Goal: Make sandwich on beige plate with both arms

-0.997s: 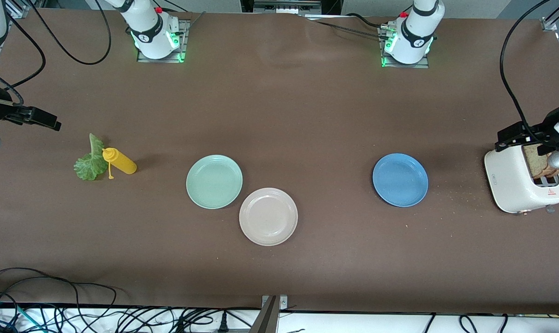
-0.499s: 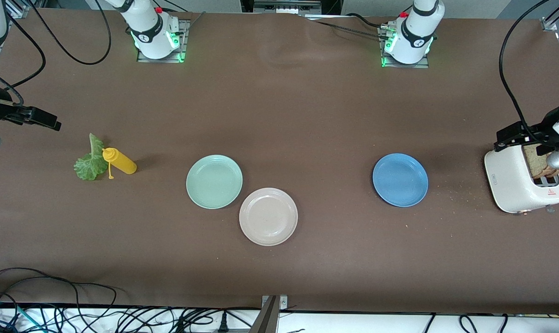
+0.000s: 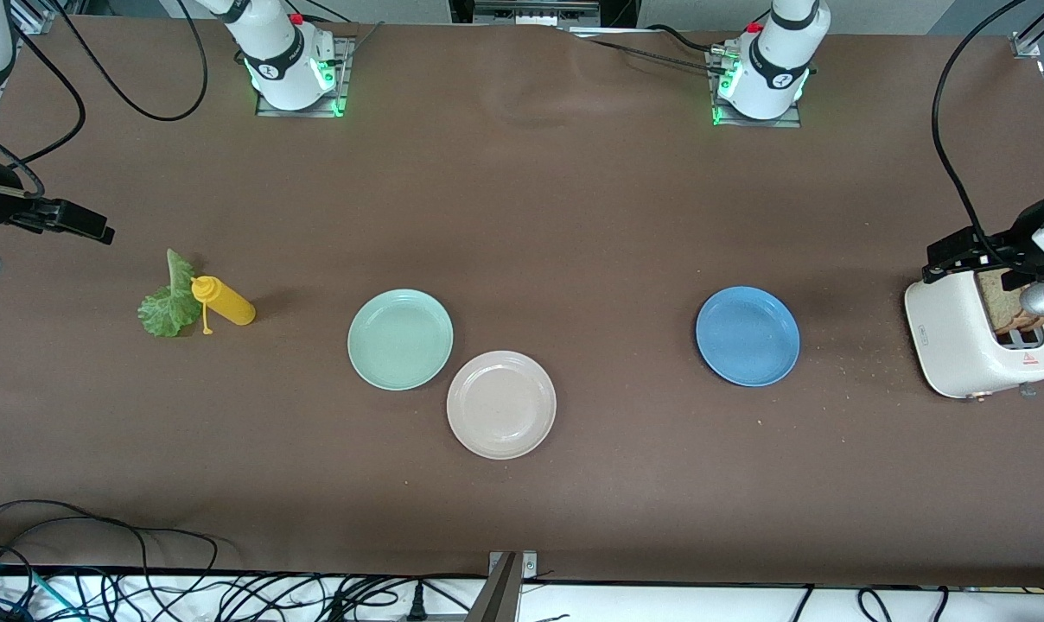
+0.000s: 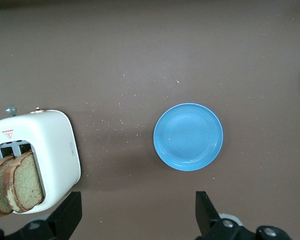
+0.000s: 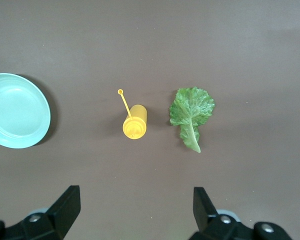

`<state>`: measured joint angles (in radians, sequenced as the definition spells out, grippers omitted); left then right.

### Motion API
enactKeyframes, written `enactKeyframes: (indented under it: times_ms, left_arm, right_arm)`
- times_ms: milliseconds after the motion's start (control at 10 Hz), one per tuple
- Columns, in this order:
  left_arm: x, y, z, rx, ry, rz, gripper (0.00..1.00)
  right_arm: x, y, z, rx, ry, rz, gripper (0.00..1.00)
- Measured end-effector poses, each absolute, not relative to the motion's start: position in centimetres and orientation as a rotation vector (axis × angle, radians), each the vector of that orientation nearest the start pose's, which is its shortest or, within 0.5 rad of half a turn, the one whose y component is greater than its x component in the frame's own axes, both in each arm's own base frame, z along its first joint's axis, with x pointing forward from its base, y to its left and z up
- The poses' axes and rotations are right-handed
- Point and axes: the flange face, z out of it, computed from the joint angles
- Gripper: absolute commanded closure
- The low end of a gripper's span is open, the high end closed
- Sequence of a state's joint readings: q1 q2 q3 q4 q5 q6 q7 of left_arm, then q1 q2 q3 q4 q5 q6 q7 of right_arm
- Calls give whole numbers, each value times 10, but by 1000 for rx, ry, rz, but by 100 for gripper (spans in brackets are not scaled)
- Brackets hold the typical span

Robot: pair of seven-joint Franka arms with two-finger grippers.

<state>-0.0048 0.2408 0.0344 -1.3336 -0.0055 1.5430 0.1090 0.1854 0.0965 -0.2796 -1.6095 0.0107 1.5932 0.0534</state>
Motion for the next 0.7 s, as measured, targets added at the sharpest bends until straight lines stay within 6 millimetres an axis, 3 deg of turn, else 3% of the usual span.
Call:
enactKeyframes:
  times_ms: [698]
  left_arm:
    - [624, 14, 592, -3146, 126, 49, 0]
  right_arm:
    - [577, -47, 555, -3142, 234, 174, 0]
